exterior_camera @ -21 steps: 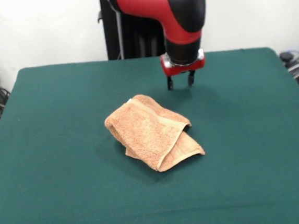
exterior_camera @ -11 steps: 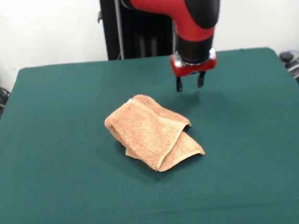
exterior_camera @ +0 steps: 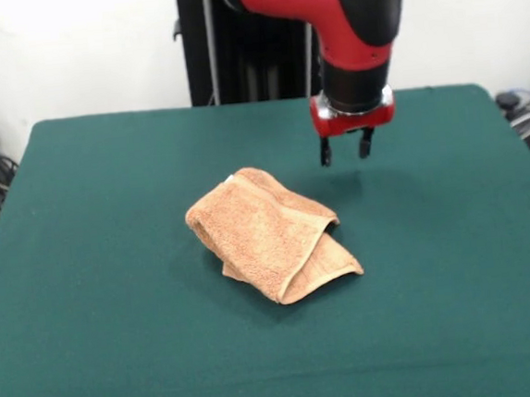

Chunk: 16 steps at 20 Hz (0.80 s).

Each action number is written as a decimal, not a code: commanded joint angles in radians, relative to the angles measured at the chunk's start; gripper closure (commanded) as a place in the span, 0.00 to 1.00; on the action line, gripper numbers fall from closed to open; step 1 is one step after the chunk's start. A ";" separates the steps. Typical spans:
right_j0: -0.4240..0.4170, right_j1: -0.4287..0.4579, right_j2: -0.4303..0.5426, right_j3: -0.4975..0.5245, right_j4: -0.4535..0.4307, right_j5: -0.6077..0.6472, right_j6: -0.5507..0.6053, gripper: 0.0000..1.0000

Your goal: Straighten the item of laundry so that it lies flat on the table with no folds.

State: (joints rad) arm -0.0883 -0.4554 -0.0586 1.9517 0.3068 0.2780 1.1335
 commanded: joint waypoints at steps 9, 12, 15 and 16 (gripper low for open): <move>-0.069 -0.067 0.020 0.008 0.027 0.049 0.244 0.00; -0.084 -0.067 0.021 0.029 0.004 0.013 0.230 0.00; -0.158 -0.050 0.050 0.054 -0.035 -0.039 0.182 0.00; -0.170 -0.047 0.047 0.043 -0.042 -0.021 0.166 0.00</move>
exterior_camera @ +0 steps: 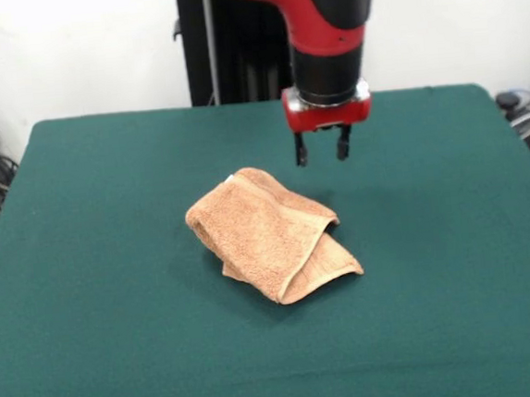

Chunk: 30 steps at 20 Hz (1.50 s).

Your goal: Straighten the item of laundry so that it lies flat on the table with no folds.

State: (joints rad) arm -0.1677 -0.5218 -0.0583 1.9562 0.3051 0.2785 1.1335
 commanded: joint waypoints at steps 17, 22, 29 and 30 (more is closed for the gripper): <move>-0.105 0.002 0.069 0.007 -0.068 0.002 0.201 0.00; -0.027 -0.012 0.065 0.019 -0.019 -0.012 0.283 0.00; -0.023 -0.010 0.105 0.110 0.003 -0.147 0.341 0.00; -0.022 -0.022 0.101 0.124 0.004 -0.151 0.344 0.00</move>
State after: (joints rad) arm -0.1877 -0.5524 -0.0550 1.9797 0.2575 0.2438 1.1337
